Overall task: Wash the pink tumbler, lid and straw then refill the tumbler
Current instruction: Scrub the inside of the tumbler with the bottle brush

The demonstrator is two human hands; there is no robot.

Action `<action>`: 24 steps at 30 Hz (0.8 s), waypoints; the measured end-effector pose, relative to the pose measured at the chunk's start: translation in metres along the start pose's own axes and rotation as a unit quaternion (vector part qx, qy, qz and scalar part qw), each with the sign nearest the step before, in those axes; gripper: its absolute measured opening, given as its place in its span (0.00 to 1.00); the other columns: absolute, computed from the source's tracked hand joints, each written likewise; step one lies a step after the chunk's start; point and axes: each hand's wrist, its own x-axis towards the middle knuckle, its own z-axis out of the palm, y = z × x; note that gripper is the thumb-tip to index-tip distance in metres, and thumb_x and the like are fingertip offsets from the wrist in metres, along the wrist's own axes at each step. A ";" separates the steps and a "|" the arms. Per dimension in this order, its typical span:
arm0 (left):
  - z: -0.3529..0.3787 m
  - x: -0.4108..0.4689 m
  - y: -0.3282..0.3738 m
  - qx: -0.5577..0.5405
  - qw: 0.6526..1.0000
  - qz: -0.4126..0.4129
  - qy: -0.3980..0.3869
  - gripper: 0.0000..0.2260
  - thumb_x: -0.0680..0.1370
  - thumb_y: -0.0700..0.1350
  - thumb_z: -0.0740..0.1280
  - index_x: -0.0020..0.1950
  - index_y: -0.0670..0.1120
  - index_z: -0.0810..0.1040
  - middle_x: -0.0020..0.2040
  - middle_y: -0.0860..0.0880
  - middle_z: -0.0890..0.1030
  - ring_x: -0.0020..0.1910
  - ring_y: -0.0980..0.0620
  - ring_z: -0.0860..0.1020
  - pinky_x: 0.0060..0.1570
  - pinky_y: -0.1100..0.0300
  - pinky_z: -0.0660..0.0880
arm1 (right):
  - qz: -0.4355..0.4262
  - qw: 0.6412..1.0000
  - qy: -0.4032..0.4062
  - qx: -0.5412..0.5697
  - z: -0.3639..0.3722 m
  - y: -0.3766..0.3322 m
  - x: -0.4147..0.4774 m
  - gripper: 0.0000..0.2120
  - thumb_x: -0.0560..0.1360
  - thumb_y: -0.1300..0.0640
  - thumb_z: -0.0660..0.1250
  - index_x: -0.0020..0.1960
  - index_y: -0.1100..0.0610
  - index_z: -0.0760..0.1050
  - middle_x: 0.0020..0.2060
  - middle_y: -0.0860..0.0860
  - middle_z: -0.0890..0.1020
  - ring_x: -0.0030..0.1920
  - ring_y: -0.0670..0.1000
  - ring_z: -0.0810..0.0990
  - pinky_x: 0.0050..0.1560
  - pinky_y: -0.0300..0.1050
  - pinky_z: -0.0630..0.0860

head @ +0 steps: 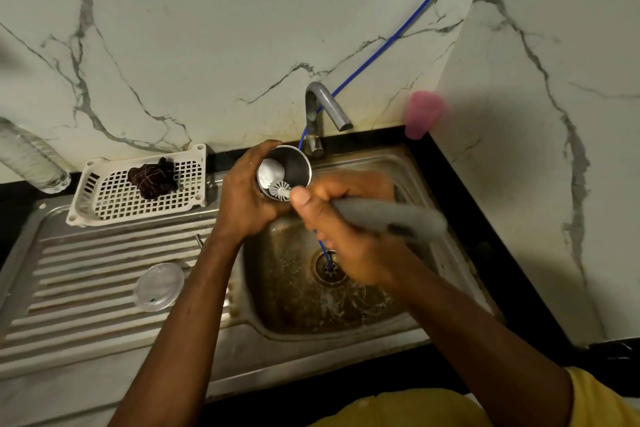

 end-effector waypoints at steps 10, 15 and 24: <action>0.003 0.007 -0.009 0.056 0.998 0.003 -0.030 0.35 0.61 0.47 0.75 0.69 0.49 0.74 0.65 0.51 0.79 0.64 0.49 0.78 0.65 0.48 0.74 | 0.058 0.963 0.176 0.196 -0.026 -0.011 0.041 0.20 0.80 0.61 0.63 0.30 0.49 0.76 0.24 0.48 0.76 0.20 0.50 0.72 0.18 0.38 0.68; 0.002 0.011 -0.002 0.032 0.998 -0.018 -0.052 0.35 0.62 0.52 0.74 0.69 0.51 0.74 0.62 0.54 0.80 0.61 0.54 0.78 0.64 0.56 0.74 | 0.054 0.961 0.202 0.180 -0.042 -0.006 0.049 0.22 0.80 0.61 0.62 0.30 0.46 0.78 0.25 0.46 0.77 0.21 0.46 0.74 0.19 0.41 0.67; 0.008 0.010 -0.001 0.066 0.997 0.038 -0.029 0.35 0.62 0.42 0.79 0.68 0.46 0.75 0.63 0.51 0.79 0.64 0.54 0.75 0.65 0.52 0.72 | 0.039 0.976 0.197 0.082 -0.052 0.013 0.031 0.16 0.78 0.58 0.65 0.31 0.55 0.72 0.25 0.46 0.76 0.24 0.48 0.73 0.30 0.37 0.70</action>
